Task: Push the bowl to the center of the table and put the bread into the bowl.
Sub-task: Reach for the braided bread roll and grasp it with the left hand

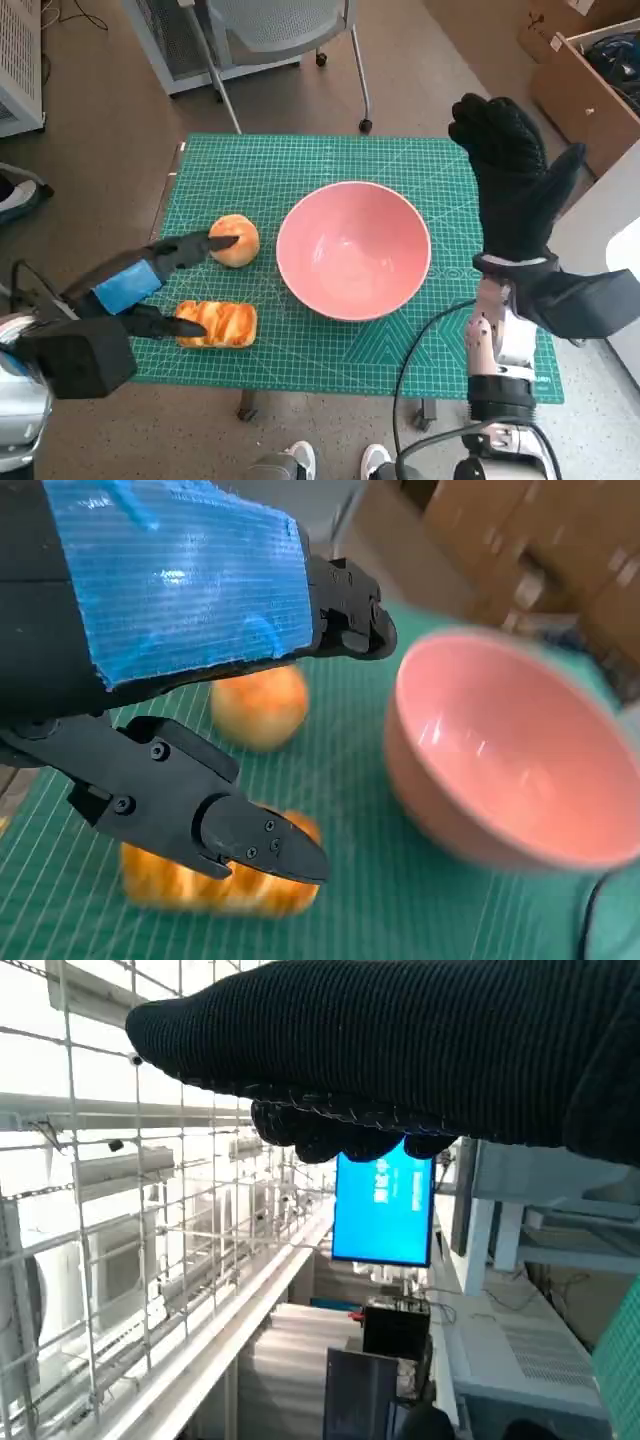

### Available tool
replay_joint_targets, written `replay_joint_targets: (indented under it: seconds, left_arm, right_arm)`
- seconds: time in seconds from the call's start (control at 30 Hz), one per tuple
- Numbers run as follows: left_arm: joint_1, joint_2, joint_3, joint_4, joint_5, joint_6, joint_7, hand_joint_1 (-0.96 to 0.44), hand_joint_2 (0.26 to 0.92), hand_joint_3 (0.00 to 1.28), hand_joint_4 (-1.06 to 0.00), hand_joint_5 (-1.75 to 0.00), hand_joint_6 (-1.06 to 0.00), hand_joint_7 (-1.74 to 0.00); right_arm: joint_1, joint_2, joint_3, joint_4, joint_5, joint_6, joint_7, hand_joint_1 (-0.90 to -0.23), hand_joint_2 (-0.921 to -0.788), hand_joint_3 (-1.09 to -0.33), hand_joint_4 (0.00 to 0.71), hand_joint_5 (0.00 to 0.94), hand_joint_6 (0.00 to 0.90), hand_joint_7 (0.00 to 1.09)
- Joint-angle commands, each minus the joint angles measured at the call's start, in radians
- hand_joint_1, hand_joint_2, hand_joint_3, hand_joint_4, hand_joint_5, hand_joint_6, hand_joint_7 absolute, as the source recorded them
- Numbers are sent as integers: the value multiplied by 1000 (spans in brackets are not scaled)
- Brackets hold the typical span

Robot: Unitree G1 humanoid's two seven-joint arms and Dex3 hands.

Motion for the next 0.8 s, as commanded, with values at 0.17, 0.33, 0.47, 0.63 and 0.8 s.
replay_joint_targets:
  seconds: [0.17, 0.33, 0.47, 0.63, 0.8]
  left_arm:
    - [5, -14, -116, 53, 126, -16, 42, -240, 765, 4, -223, -8, -347, -73]
    - [-7, -21, -157, 84, 168, -10, 52, -236, 769, 5, -239, -10, -355, -58]
    - [-20, -27, -180, 108, 191, 9, 47, -228, 773, 6, -243, -8, -358, -48]
    - [-38, -35, -210, 140, 220, 31, 43, -219, 779, 7, -246, -5, -364, -39]
    - [-53, -55, -237, 180, 246, 49, 55, -194, 782, 7, -258, -7, -371, -30]
  right_arm:
    - [25, 0, 11, -31, 6, 39, 1, -500, -921, -590, 314, 6, 146, 506]
    - [33, -7, 14, -47, 6, 52, 4, -500, -921, -589, 316, 6, 151, 502]
    - [41, -11, 16, -58, 6, 57, 10, -501, -921, -589, 316, 6, 153, 499]
    - [53, -17, 20, -76, 2, 62, 8, -501, -921, -590, 316, 5, 156, 494]
    - [63, -23, 22, -91, -2, 64, 6, -499, -921, -592, 315, 4, 157, 490]
